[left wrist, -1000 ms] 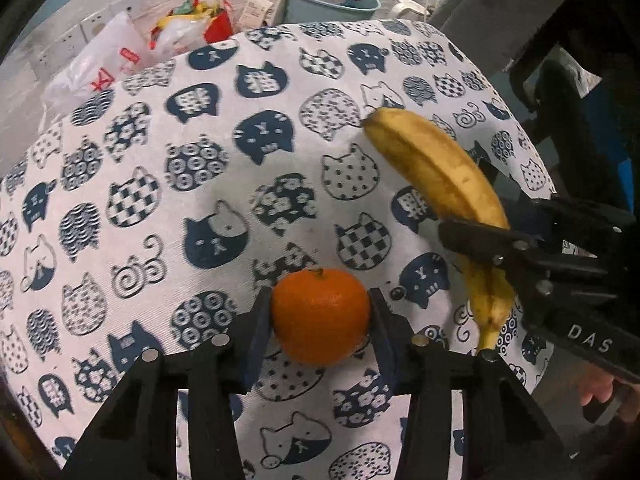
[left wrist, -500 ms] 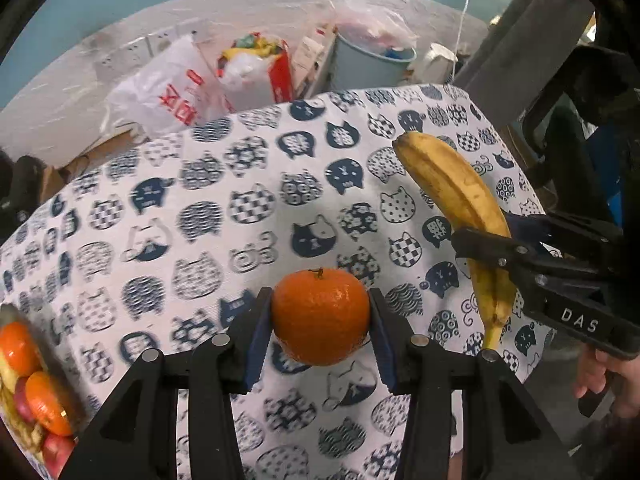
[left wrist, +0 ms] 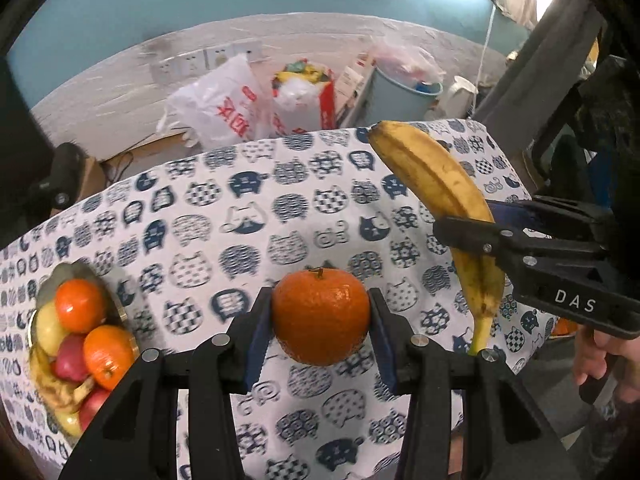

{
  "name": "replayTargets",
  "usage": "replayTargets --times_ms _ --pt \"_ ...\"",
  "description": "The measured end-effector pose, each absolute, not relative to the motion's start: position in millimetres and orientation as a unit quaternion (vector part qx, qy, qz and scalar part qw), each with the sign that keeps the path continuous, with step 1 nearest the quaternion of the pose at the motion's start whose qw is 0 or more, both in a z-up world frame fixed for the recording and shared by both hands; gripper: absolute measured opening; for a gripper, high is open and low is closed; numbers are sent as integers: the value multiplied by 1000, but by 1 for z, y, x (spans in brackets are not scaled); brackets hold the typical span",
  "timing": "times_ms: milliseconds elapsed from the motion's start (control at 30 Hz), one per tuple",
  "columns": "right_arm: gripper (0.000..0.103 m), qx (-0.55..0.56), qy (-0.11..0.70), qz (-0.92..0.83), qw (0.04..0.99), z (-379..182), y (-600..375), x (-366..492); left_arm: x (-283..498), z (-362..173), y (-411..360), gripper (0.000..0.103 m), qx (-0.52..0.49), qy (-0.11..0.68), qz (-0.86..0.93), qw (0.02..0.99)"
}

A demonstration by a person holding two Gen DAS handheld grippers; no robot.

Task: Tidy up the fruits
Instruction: 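Carry the banana and tangerine over the green plate with both tools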

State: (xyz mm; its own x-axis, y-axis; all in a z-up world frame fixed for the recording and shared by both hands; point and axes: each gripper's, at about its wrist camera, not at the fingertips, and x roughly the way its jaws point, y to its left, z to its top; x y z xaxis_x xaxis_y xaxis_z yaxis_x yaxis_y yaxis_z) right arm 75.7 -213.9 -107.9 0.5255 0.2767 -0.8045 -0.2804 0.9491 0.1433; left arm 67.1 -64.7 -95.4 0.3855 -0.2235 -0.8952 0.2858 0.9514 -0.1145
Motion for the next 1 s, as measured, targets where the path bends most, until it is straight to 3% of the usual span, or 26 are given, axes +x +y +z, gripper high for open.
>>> replayTargets --times_ms 1000 --pt "35 -94 464 285 833 -115 -3 91 22 -88 129 46 -78 519 -22 851"
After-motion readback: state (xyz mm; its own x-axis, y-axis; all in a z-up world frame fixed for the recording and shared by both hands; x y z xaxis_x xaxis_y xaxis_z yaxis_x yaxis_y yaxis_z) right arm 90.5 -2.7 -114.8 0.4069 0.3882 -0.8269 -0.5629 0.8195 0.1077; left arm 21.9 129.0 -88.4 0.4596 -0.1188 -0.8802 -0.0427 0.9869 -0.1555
